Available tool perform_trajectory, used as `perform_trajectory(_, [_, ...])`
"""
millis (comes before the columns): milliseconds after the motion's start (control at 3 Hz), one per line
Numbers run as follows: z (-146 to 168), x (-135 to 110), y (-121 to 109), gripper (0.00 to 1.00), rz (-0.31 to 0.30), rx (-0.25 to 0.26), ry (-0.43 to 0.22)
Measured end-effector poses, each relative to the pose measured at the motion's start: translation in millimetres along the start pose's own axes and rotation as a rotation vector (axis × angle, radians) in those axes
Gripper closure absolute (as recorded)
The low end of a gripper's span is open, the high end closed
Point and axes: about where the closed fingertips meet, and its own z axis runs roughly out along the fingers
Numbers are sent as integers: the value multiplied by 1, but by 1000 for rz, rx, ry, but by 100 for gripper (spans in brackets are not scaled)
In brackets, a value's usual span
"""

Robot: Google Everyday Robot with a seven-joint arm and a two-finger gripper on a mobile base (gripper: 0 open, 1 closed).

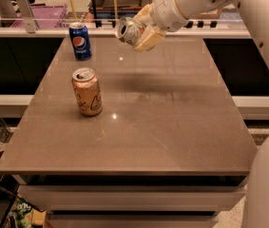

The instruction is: Place 7up can upright

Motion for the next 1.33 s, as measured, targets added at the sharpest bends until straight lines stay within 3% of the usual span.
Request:
perform_trajectory(333, [-3,3,-2,100,76,79,-37])
perform_trajectory(667, [-9,8,-7,100,115,164,-59])
perform_trajectory(1333, [-29,25,-18,100,143,337,-142])
